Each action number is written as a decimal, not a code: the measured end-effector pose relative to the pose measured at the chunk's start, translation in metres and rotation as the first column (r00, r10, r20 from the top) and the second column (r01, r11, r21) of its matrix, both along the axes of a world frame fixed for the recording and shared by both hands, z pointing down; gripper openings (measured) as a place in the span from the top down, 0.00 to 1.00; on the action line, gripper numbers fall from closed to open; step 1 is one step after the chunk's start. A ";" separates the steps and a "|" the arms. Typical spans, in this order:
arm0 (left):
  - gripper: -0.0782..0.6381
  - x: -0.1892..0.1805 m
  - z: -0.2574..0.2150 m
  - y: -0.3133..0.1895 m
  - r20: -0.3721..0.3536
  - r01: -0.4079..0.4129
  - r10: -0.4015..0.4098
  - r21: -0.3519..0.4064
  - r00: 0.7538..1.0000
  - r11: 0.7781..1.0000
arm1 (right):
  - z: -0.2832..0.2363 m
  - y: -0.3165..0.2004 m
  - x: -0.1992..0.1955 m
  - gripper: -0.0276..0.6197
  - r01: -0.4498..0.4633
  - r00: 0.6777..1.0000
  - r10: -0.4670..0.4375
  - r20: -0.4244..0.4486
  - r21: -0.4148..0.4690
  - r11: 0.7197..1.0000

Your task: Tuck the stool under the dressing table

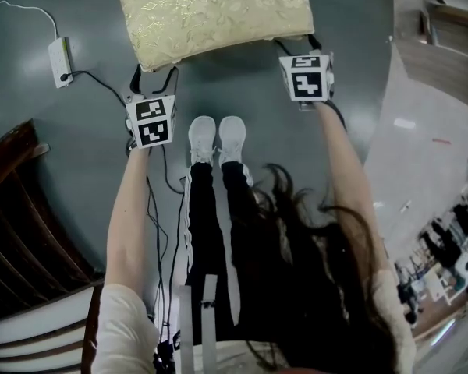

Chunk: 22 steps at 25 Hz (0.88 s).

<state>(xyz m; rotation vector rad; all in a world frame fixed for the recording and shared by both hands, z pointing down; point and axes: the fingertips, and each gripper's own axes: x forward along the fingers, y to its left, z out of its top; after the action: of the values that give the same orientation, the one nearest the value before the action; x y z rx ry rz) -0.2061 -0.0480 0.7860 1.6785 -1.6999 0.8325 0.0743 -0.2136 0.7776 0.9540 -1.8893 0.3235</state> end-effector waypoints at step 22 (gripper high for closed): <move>0.44 0.000 0.006 -0.029 0.003 -0.133 0.133 -0.004 0.991 0.991 | 0.019 -0.022 -0.005 0.47 -0.043 0.998 0.042 -0.042 -0.024 0.999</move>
<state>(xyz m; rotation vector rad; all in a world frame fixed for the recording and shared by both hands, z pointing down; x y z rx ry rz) -0.2064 -0.0770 0.7924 1.8045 -1.6012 0.8987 0.0697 -0.2354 0.7966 0.9787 -1.8253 0.3492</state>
